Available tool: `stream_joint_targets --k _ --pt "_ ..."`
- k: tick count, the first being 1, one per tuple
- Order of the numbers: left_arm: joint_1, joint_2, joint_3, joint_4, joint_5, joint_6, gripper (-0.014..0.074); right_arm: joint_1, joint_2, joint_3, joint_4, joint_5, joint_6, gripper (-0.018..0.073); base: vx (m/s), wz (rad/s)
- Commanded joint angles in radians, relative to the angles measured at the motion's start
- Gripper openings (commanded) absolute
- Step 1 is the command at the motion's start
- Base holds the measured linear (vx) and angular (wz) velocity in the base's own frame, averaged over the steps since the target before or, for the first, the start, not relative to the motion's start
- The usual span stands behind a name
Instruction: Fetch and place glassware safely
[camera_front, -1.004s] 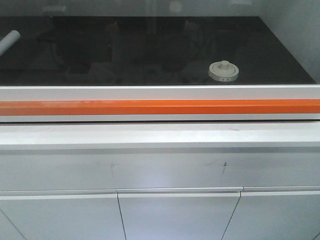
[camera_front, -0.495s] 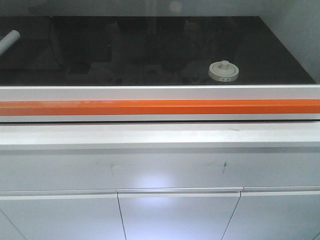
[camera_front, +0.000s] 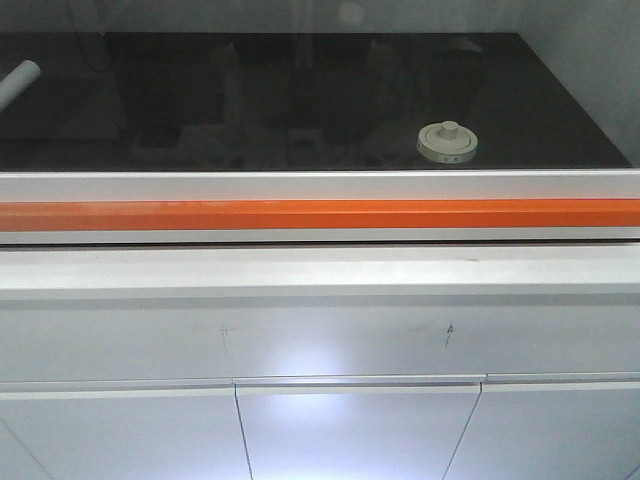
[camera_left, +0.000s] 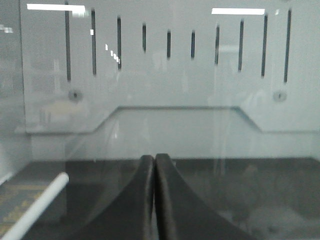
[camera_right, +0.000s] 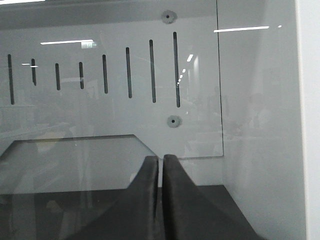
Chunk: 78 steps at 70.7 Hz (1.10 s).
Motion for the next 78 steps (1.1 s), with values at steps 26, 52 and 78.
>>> stream_joint_targets --k 26,52,78 --pt "-0.005 0.367 -0.065 -0.009 -0.086 -0.005 -0.0007 -0.005 0.358 -0.031 -0.001 -0.117 0.034 -0.0003 0.00 0.00" --pt "-0.005 0.388 0.211 0.084 -0.410 -0.010 -0.0007 -0.005 0.366 0.273 -0.065 -0.445 0.034 -0.0001 0.00 0.00" --pt "-0.005 0.430 0.396 0.095 -0.685 -0.010 -0.0007 -0.005 0.517 0.362 -0.176 -0.657 0.054 -0.0001 0.00 0.00"
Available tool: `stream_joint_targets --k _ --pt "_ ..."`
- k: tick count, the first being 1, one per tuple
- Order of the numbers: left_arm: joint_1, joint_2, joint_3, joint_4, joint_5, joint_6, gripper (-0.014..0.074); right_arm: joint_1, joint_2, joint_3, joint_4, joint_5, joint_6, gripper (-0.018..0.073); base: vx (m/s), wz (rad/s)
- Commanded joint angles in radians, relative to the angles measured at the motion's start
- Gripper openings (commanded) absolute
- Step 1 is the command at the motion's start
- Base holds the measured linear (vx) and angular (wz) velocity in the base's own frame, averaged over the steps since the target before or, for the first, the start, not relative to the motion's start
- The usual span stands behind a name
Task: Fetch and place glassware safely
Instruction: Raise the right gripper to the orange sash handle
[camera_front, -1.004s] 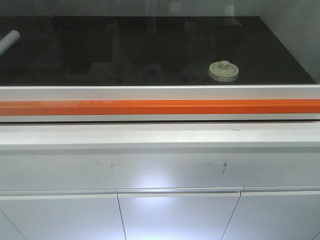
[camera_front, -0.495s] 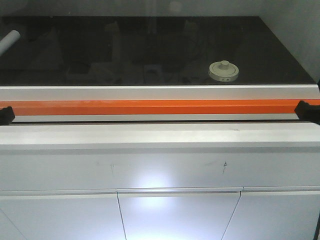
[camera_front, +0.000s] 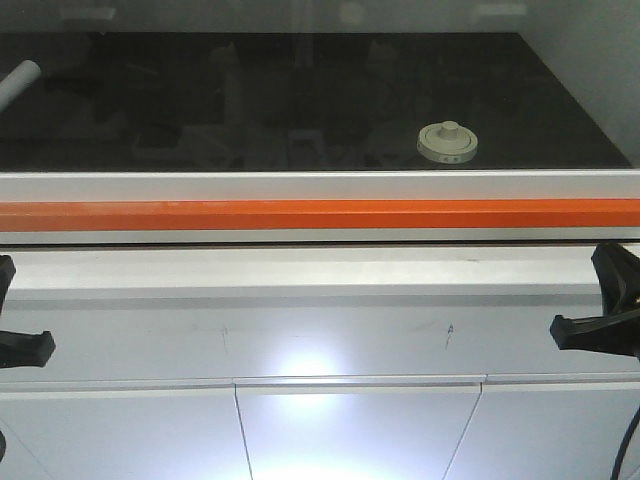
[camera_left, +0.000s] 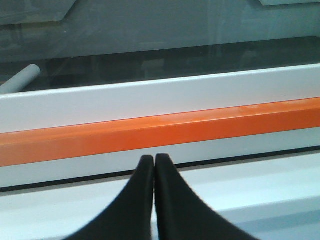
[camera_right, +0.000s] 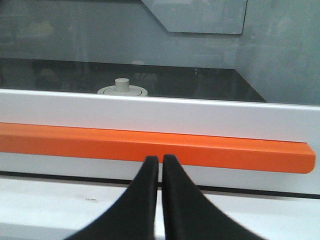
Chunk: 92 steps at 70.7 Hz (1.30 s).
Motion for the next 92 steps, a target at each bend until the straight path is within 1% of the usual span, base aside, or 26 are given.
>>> stream_joint_targets --k 1,29,42,60,83,92 --pt "-0.005 0.003 -0.016 -0.006 -0.122 -0.010 -0.0007 -0.005 0.050 -0.023 -0.021 -0.152 0.013 -0.0001 0.00 0.00" --pt "-0.005 0.003 -0.016 -0.006 -0.145 -0.010 -0.0007 -0.005 0.389 -0.026 -0.022 -0.481 0.008 -0.0001 0.00 0.00" --pt "-0.005 0.003 -0.016 -0.006 -0.175 -0.010 -0.0007 -0.005 0.493 -0.028 -0.023 -0.572 0.000 -0.0001 0.00 0.00" --pt "-0.005 0.003 -0.016 -0.006 -0.193 -0.010 -0.0007 -0.005 0.521 -0.095 -0.039 -0.559 -0.015 -0.0001 0.00 0.00" --pt "-0.005 0.003 -0.016 -0.006 -0.193 -0.010 -0.0007 -0.005 0.521 -0.201 -0.038 -0.371 -0.033 -0.0001 0.00 0.00" --pt "-0.005 0.003 -0.016 -0.006 -0.193 -0.010 -0.0007 -0.005 0.521 -0.235 -0.038 -0.328 -0.033 -0.0001 0.00 0.00"
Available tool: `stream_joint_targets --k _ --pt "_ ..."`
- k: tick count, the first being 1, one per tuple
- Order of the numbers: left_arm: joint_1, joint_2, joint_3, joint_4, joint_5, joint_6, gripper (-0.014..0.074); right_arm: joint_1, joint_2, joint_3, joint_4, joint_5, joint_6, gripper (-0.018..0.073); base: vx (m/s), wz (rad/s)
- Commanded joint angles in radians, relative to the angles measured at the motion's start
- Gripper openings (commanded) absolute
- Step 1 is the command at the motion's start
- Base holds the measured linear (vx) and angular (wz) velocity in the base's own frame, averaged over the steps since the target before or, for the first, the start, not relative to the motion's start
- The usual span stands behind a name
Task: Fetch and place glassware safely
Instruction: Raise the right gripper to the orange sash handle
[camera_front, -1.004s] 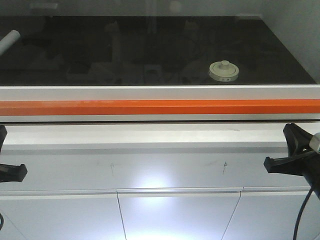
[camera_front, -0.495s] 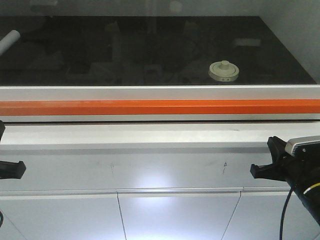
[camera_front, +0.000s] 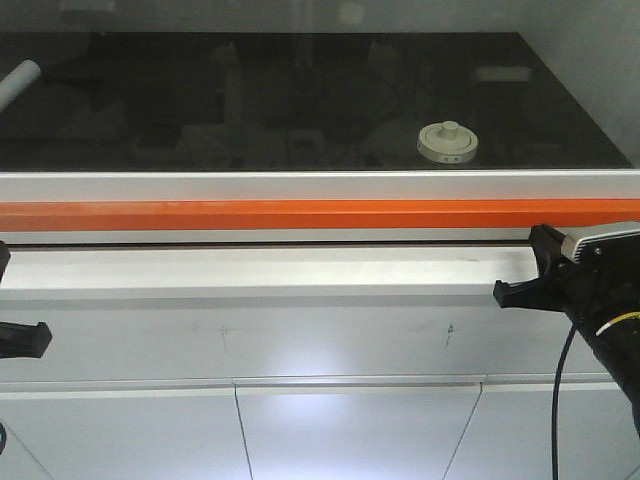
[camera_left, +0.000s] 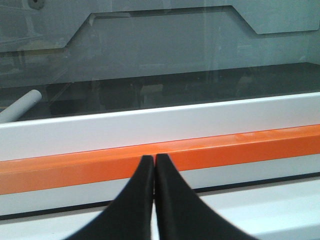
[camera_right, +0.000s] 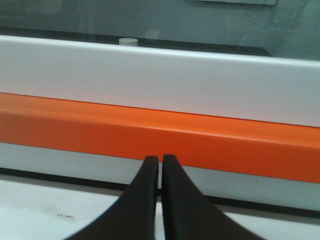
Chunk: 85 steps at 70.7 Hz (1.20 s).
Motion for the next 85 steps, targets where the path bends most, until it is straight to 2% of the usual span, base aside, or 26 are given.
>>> stream_joint_targets --k 1,22,38,56,71,85 --pt "-0.005 -0.008 -0.023 -0.006 -0.085 -0.010 -0.0007 -0.005 -0.022 -0.040 -0.004 -0.036 -0.007 -0.0001 0.00 0.00" --pt "-0.005 -0.008 -0.023 -0.006 -0.085 -0.010 -0.0007 -0.005 -0.022 -0.036 -0.034 -0.004 0.034 -0.0001 0.00 0.00" --pt "-0.005 -0.008 -0.023 -0.006 -0.085 -0.010 -0.0007 -0.005 -0.002 -0.039 -0.022 0.026 0.028 -0.0001 0.00 0.00" --pt "-0.005 -0.008 -0.023 -0.006 -0.085 -0.010 -0.0007 -0.005 0.090 -0.039 -0.020 -0.124 0.027 -0.0001 0.00 0.00" --pt "-0.005 -0.008 -0.023 -0.006 -0.085 -0.010 -0.0007 -0.005 0.136 -0.039 -0.018 -0.193 0.027 -0.0001 0.00 0.00" --pt "-0.005 -0.008 -0.023 -0.006 -0.085 -0.009 -0.0007 -0.005 0.164 -0.039 0.026 -0.243 0.027 -0.0001 0.00 0.00"
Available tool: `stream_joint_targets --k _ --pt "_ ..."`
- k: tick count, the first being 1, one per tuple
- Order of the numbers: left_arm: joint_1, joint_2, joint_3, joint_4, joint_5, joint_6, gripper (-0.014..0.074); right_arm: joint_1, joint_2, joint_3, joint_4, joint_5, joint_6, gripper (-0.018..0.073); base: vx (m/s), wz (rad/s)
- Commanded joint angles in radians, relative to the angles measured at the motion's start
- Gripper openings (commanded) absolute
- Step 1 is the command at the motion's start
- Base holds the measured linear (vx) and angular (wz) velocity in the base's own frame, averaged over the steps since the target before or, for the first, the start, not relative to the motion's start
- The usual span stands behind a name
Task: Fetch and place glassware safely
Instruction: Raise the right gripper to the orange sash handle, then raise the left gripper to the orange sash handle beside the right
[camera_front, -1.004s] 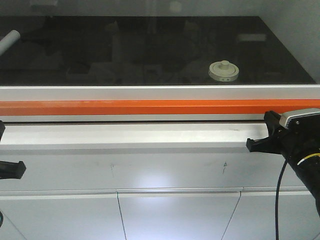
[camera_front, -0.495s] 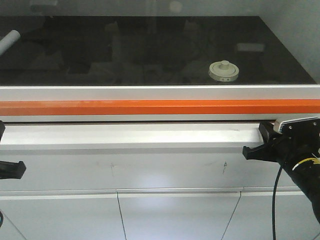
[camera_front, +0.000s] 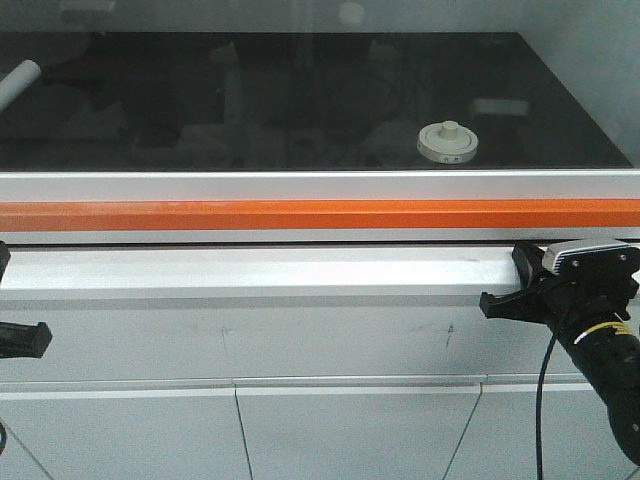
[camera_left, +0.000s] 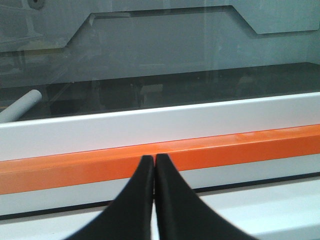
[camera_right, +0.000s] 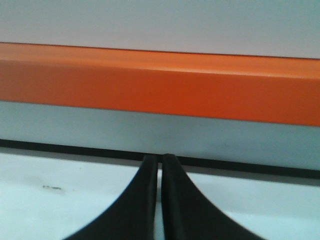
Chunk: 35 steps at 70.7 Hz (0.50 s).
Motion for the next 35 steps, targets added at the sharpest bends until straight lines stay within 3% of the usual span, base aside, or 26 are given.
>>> stream_joint_targets --k 1,35 --pt "-0.005 -0.008 -0.023 -0.007 -0.085 -0.009 -0.0007 -0.005 -0.015 -0.016 0.031 -0.132 -0.003 -0.0001 0.00 0.00" --pt "-0.005 -0.008 -0.023 -0.007 -0.085 -0.008 -0.0007 -0.005 -0.011 -0.116 0.028 -0.071 -0.003 -0.0001 0.00 0.00"
